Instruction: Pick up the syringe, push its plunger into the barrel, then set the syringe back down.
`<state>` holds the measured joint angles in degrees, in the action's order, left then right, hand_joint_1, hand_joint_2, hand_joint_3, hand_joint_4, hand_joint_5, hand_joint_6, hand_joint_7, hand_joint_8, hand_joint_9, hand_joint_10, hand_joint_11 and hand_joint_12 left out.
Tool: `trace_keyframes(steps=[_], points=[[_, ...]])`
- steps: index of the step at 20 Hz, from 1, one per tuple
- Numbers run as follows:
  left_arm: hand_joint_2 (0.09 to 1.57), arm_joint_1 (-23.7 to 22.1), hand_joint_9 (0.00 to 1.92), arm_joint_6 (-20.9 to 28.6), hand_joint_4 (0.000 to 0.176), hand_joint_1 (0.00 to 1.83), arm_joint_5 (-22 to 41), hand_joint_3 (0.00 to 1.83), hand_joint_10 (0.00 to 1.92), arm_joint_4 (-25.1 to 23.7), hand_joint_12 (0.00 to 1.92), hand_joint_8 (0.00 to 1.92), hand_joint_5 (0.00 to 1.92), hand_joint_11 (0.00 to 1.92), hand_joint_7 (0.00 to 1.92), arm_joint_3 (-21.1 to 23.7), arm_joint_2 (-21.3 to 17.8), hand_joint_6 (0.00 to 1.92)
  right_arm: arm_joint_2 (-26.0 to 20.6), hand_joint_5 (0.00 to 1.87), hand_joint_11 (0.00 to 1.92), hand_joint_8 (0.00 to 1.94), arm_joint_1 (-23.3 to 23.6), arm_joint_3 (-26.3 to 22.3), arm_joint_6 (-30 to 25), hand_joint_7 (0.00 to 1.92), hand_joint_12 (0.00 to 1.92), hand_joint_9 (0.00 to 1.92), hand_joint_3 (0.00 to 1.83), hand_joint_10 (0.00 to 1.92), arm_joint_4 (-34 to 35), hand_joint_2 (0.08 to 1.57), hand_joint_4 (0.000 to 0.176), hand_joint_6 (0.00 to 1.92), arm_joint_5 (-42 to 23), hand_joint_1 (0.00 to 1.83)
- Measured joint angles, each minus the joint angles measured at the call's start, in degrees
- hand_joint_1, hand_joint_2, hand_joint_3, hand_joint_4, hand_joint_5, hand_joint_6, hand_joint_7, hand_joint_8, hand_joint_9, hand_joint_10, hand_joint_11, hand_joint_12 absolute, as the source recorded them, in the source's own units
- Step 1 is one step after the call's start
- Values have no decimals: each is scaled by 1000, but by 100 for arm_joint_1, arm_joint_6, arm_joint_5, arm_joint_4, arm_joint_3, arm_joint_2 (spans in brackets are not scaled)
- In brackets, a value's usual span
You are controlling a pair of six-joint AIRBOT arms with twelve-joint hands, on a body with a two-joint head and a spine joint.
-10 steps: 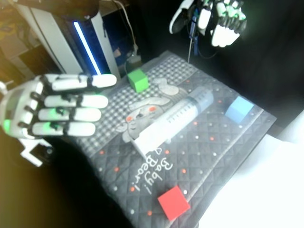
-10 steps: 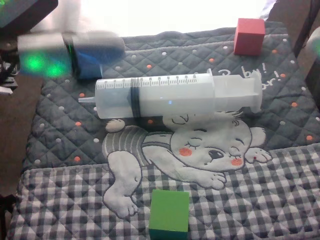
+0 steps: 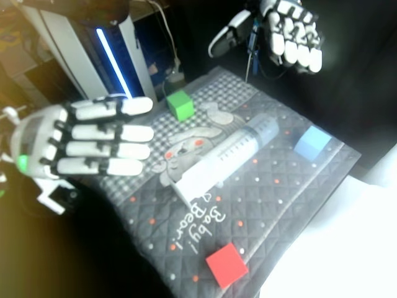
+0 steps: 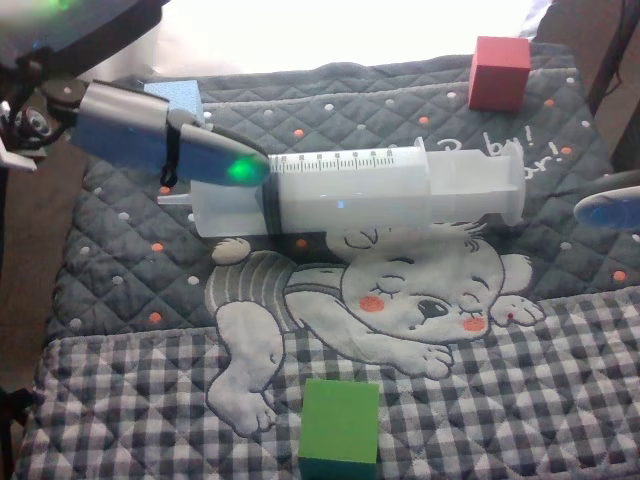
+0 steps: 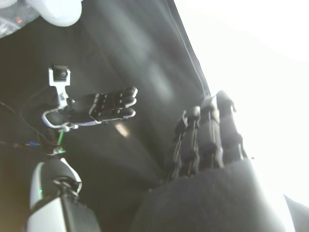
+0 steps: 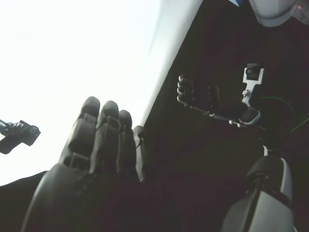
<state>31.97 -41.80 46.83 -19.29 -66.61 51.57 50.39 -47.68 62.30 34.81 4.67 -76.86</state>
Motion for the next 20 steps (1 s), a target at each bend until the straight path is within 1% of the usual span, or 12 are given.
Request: trace_keyframes(steps=[1,2,5,6,9,12,13,14,15,18,19,20], points=[[746,-87,13,2,5,405,-105,3,0,-155,3,0,0,0,68,-72,35,0,0,26,77,4,0,0,0,119,93,167,8,2,2,648,72,5,0,612],[743,-166,2,4,24,410,-236,1,0,-308,0,0,0,0,51,-146,76,0,0,28,67,5,-4,0,0,121,86,168,5,3,22,643,78,5,2,616],[693,-503,63,7,0,459,-754,0,21,-962,20,15,0,47,96,-348,293,0,31,19,61,0,-13,11,2,109,76,162,0,0,57,617,87,0,2,607],[673,-610,76,39,0,462,-890,0,11,-1235,16,7,0,37,107,-396,352,0,39,34,76,7,-13,9,4,128,79,177,0,6,52,616,96,6,4,618],[669,-968,48,85,4,446,-1279,0,0,-2288,9,0,0,21,71,-522,474,0,52,33,100,2,-42,11,2,123,80,182,0,5,70,618,105,2,-4,632],[710,-1211,6,85,7,383,-1670,13,0,-3093,20,0,0,43,16,-581,577,0,55,37,106,2,-42,11,9,125,76,181,1,3,129,626,99,2,4,620],[721,-1248,0,1829,12,458,-1729,13,0,-3703,3,0,0,6,1,-645,675,0,57,37,94,0,-42,11,9,123,66,170,0,0,85,620,103,1,4,661],[721,-1235,0,2990,12,458,-1823,13,0,-3318,3,0,0,6,1,-684,734,0,70,37,94,0,-42,11,7,123,66,170,0,0,83,620,103,1,7,661],[727,-1248,0,2951,0,478,-1832,13,0,-3493,0,0,0,0,0,-728,844,0,70,37,103,2,-42,11,9,125,67,176,0,3,92,618,105,1,7,645],[707,-1244,0,2953,0,482,-1847,0,0,-3794,0,0,0,0,0,-940,1108,0,70,50,103,3,-42,11,11,131,62,172,0,1,122,566,118,5,7,672],[710,-1244,0,2955,8,457,-1860,2,0,-3871,0,0,0,0,0,-999,1169,0,70,54,107,3,-42,11,9,135,62,176,0,2,122,566,107,6,7,667],[708,-1246,0,2951,26,458,-1882,1,0,-3923,0,0,0,0,0,-1029,1200,0,70,56,110,3,-42,11,9,136,63,175,0,1,122,570,109,6,7,656]])
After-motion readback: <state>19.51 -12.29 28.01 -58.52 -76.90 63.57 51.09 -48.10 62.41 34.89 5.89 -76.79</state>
